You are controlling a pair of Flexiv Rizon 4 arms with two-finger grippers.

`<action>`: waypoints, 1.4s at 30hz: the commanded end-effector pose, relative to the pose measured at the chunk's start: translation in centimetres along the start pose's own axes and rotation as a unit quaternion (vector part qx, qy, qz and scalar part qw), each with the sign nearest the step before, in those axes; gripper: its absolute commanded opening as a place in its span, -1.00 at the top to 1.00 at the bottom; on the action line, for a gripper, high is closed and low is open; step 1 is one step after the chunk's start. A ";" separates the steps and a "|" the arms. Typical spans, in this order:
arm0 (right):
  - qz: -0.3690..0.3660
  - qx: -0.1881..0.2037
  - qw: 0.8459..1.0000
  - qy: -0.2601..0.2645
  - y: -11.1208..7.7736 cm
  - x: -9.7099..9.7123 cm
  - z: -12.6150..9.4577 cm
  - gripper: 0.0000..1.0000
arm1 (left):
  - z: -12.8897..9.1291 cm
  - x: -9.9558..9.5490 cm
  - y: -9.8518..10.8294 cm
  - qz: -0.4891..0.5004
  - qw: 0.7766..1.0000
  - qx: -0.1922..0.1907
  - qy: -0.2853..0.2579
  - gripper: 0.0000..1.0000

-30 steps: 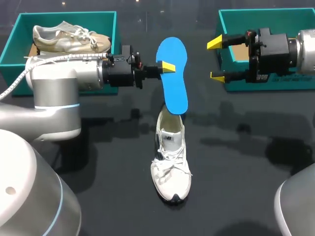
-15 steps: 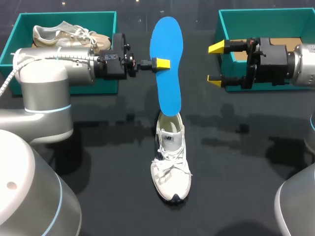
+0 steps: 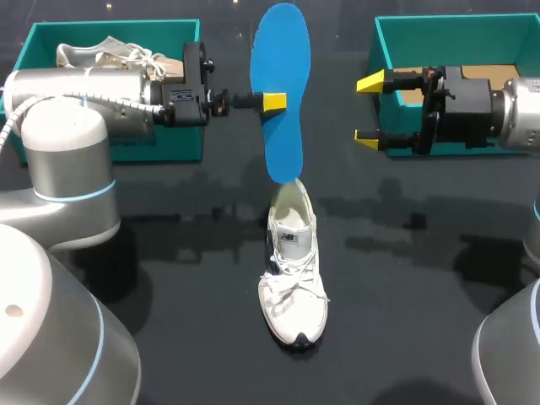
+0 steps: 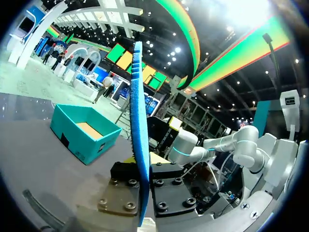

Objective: Take the shoe out of the shoebox, open the shoe tongue, remove and reinsert the insole, then place the shoe into the shoebox

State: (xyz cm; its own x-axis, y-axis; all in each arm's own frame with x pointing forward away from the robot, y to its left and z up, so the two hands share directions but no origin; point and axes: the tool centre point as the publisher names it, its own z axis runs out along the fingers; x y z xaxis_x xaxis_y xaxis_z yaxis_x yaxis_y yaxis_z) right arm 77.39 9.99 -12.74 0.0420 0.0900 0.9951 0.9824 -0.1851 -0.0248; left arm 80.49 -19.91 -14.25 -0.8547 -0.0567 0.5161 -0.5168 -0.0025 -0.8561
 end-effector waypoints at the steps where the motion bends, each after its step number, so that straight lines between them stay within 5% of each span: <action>1: 0.001 0.000 1.000 -0.001 0.0 0.0 0.2 -1.00 | -0.3 1.1 0.0 0.058 0.998 0.007 -0.012 1.00; 17: 0.001 0.000 1.000 -0.001 0.0 0.0 0.2 -1.00 | -2.0 -0.8 -0.4 0.355 0.934 -0.013 -0.025 1.00; 28: 0.001 0.000 1.000 -0.001 0.0 0.0 0.2 -1.00 | -1.3 -1.8 0.5 0.542 0.840 0.011 -0.039 1.00; 36: 0.001 0.000 1.000 -0.001 0.0 0.0 0.2 -1.00 | -1.0 -2.5 1.2 0.663 0.747 0.022 -0.042 1.00; 42: 0.001 0.000 1.000 -0.001 0.0 0.0 0.2 -1.00 | -1.0 -2.4 0.8 0.703 0.711 0.011 -0.032 1.00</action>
State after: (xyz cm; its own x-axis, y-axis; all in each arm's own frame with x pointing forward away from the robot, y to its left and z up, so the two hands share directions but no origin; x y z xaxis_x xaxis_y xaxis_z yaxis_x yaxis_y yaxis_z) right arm 77.45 10.02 -12.75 0.0430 0.0910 0.9949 0.9826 -0.1838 -0.0256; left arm 82.09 -18.85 -16.14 -0.6389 -0.0842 -0.7646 0.7600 0.0847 -0.6444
